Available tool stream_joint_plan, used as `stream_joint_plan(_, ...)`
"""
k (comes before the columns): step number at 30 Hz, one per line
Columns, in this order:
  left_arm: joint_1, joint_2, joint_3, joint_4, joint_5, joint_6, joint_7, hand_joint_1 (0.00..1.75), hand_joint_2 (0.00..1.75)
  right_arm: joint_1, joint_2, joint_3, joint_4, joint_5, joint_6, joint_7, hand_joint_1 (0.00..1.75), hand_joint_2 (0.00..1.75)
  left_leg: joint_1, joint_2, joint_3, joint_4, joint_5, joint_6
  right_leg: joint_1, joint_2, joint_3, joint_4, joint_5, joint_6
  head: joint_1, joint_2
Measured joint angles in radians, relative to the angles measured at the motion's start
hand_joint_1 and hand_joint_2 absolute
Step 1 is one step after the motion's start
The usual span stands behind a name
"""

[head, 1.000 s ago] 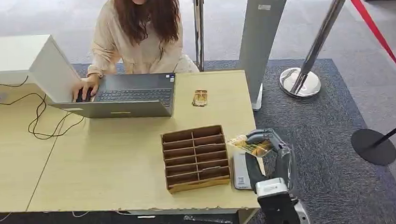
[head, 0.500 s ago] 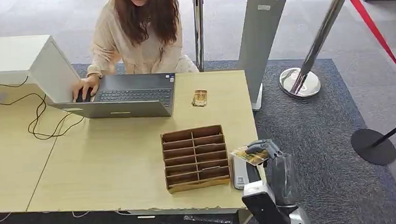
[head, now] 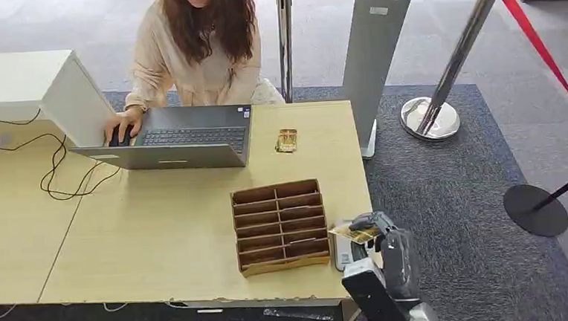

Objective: Pass the card to the sensor for recognition and then transmit it.

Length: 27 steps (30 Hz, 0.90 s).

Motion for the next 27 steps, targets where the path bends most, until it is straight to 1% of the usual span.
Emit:
stream_joint_plan(8,0.0,0.0,0.0,0.0,0.0,0.0,0.002,0.0,0.0,0.01,0.0,0.0,0.072,-0.012,0.0,-0.015,1.75,1.75,0.0,0.0,0.0,0.0,0.0,0.0,0.0,0.0,0.0,0.0,0.0,0.0,0.0,0.0)
stream_joint_plan(27,0.0,0.0,0.001,0.0,0.002,0.0,0.005,0.0,0.0,0.014,0.011,-0.003,0.19,0.007,0.0,-0.027,1.75,1.75,0.0,0.0,0.0,0.0,0.0,0.0,0.0,0.0,0.0,0.0,0.0,0.0,0.0,0.0)
